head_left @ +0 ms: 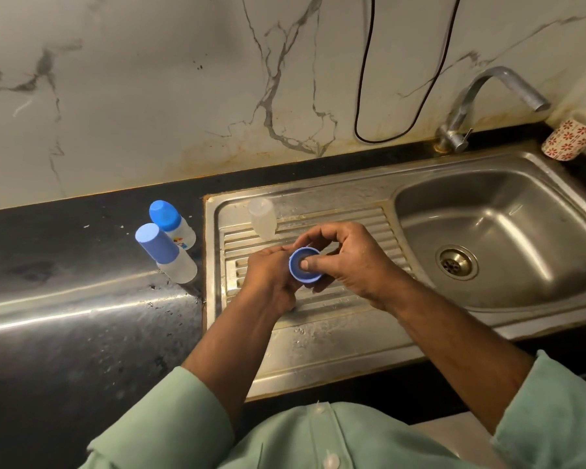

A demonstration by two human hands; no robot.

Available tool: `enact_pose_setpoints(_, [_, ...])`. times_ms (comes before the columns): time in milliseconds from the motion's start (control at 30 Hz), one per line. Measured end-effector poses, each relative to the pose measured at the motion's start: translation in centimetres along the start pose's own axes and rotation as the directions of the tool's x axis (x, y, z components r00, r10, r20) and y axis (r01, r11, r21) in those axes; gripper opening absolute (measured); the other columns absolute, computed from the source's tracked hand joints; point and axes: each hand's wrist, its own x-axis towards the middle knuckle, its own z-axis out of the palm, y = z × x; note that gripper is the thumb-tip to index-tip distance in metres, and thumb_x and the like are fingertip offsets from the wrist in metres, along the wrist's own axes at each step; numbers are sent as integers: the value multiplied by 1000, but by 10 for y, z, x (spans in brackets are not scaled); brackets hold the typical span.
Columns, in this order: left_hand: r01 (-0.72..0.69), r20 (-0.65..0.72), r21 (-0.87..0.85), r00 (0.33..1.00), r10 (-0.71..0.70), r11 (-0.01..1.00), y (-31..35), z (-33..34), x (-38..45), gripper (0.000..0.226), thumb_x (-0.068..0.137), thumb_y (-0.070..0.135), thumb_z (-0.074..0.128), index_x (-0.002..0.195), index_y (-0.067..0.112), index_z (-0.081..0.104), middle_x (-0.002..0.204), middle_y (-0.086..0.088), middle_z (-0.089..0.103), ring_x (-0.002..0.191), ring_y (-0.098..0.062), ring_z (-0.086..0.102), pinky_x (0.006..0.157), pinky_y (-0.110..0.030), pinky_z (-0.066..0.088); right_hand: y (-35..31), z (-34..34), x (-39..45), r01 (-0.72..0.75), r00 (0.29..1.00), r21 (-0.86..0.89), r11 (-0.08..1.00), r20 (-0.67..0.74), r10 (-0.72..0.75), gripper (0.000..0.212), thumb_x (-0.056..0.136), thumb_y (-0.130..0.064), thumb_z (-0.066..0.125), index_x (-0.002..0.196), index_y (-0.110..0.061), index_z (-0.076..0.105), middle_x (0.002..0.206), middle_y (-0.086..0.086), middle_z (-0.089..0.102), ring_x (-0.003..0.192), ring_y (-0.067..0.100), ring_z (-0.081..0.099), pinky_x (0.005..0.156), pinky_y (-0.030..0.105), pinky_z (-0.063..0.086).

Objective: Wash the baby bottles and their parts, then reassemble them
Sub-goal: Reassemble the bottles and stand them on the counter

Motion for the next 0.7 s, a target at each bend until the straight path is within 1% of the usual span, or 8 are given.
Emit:
enact_pose_setpoints(67, [91,106,-22,990,-89,996,3,-3,1,17,98,11,60,107,0,70,105,-21,72,94,-32,72,94,-43,58,0,-2,1,-14,1000,19,1000,10,14,25,81,-10,75,106,-12,69,103,4,68,90,21,68,63,28,60])
enact_pose_setpoints(100, [141,186,-15,973,-135,990,5,-5,0,20,99,13,58,108,0,70,107,-18,71,96,-27,70,96,-39,56,0,-4,1,-22,1000,53,998,22,21,24,81,-10,75,105,-12,69,103,3,68,90,20,69,63,28,60])
enact_pose_setpoints(200, [207,352,18,914,-200,978,7,-18,-4,32,94,34,63,102,5,75,95,-11,63,79,-16,56,69,-24,47,2,-11,2,-22,1000,168,985,-7,24,19,82,-9,73,100,-15,71,103,3,68,91,20,70,69,34,61])
enact_pose_setpoints(233, [211,384,29,900,-206,977,7,-21,-6,39,87,43,66,99,7,78,97,-11,67,82,-18,58,68,-26,46,3,-12,2,-12,999,180,984,-41,20,17,82,-9,73,97,-17,71,102,1,68,92,20,69,72,36,61])
enact_pose_setpoints(300, [215,428,63,876,-221,975,6,-22,-11,46,76,52,68,94,12,81,107,-11,73,100,-26,64,80,-38,51,4,-12,3,25,995,160,987,-95,-10,17,81,-11,75,91,-24,70,99,-5,68,94,17,67,75,36,61])
enact_pose_setpoints(400, [229,454,7,867,-207,974,12,-20,-16,36,77,37,66,91,7,81,110,-18,73,110,-36,67,91,-50,53,-1,-12,1,104,991,118,988,-93,-93,23,80,-9,76,85,-30,67,97,-12,67,94,12,66,68,30,61])
enact_pose_setpoints(533, [233,399,-63,897,-190,970,20,-13,-23,27,89,13,58,87,-4,78,93,-24,73,78,-34,75,72,-42,64,-11,-15,-2,251,967,-55,966,-17,-252,30,79,-6,75,86,-33,64,99,-9,65,94,6,64,71,22,58])
enact_pose_setpoints(700, [236,303,-83,932,-201,968,22,-4,-32,27,101,15,48,94,-2,68,75,-22,71,61,-29,72,56,-37,63,-21,-16,-5,312,950,-87,946,52,-308,24,79,4,71,88,-17,68,94,-6,66,93,6,64,76,20,56])
